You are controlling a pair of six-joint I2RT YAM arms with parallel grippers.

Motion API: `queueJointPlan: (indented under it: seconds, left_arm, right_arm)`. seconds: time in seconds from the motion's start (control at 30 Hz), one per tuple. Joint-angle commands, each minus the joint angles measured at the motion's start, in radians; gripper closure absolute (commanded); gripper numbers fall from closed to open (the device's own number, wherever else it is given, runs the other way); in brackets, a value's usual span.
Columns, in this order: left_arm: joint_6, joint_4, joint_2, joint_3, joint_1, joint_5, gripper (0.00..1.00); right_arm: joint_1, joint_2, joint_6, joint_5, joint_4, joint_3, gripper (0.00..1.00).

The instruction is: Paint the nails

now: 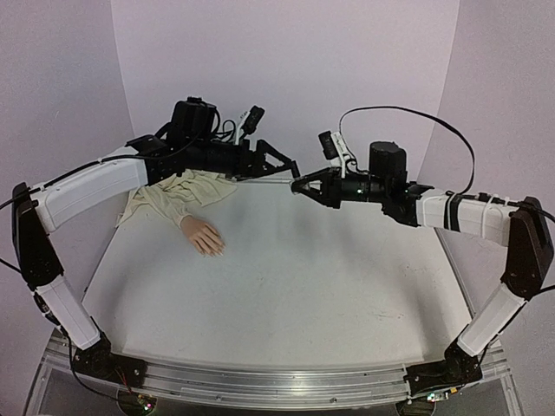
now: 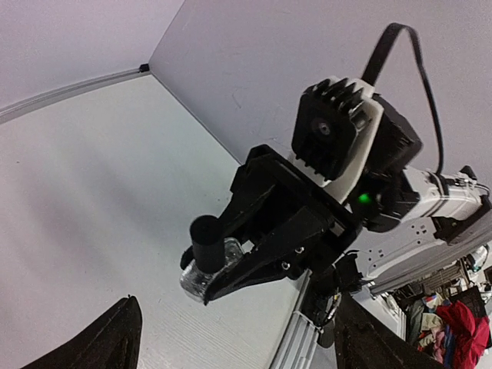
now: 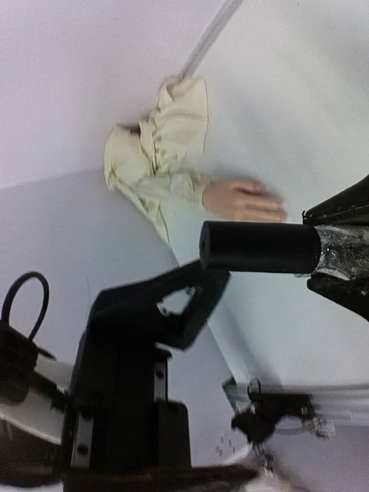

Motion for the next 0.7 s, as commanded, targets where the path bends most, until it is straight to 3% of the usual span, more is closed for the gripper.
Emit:
queueJointPlan:
  seconds: [0.0,0.13,0.3,0.47,0.6,0.67]
  left_arm:
    - [0.017,0.122,-0.043,0.006,0.008,0.184,0.15]
    - [0.004,0.181,-0.029,0.008,0.007,0.277,0.22]
    - [0.023,0.192,-0.003,0.039,-0.018,0.343,0.39]
    - [0.025,0.192,0.003,0.043,-0.032,0.325,0.61]
    - [0.045,0.19,0.002,0.03,-0.047,0.275,0.7]
    - [0.044,0.189,0.0,0.021,-0.05,0.23,0.82]
  right_arm:
    - [-0.017,-0.031,0.168,-0.551,0.107,0.075,1.0]
    - [-0.016,-0.022,0.218,-0.624,0.134,0.095,1.0]
    - [-0.017,-0.02,0.233,-0.593,0.165,0.102,1.0]
    - [-0.017,-0.004,0.232,-0.558,0.176,0.111,1.0]
    - [-0.017,-0.005,0.21,-0.494,0.176,0.104,1.0]
    - [-0.017,-0.006,0.194,-0.442,0.174,0.098,1.0]
